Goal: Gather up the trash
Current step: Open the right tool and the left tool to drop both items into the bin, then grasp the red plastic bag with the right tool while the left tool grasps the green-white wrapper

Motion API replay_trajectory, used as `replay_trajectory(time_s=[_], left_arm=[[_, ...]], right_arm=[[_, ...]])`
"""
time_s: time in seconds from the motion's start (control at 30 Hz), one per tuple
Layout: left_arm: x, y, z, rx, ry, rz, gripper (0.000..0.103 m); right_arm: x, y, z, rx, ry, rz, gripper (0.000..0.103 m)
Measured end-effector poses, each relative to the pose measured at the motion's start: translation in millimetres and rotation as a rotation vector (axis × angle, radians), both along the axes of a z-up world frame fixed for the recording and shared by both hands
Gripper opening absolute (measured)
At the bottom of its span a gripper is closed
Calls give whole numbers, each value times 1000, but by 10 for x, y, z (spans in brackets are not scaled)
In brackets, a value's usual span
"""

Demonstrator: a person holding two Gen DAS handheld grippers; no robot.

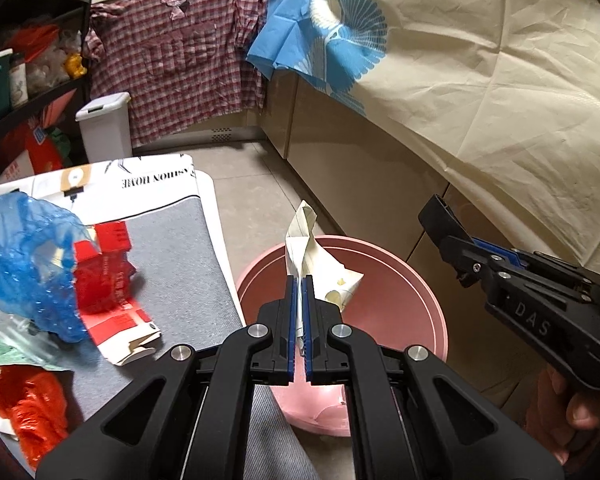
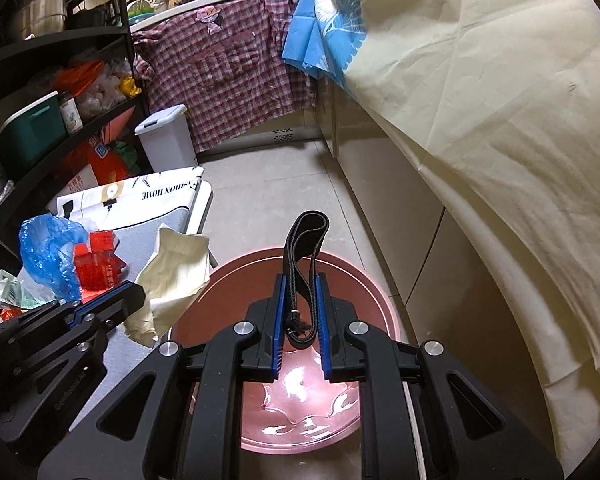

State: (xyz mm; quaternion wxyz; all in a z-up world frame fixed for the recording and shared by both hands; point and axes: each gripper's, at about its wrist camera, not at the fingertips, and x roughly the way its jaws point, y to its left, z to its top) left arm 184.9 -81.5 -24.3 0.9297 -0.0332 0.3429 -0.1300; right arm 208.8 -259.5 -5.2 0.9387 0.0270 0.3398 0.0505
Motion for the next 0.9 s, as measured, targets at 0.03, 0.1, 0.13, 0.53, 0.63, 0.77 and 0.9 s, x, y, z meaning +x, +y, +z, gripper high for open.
replay_trajectory(time_s=[0.03, 0.1, 0.13, 0.53, 0.63, 0.77, 0.9], left_arm=[[26, -3, -22, -5, 13, 0, 4], [80, 0, -65, -8, 42, 8, 10], [100, 14, -84, -16, 58, 13, 23], [-250, 344, 149, -40, 15, 55, 35], [-389, 429, 270, -37, -5, 59, 35], [-661, 595, 463, -33, -25, 53, 35], [-912, 812, 623, -23, -41, 53, 35]], right_arm=[[13, 0, -11, -3, 0, -6, 19], [41, -19, -30, -7, 4, -19, 31], [49, -26, -35, -4, 3, -27, 50], [-34, -3, 11, -22, -46, -59, 54], [-144, -10, 96, 5, -96, -71, 52], [-260, -25, 161, 48, -98, -72, 51], [-381, 47, 196, 38, -80, -40, 47]])
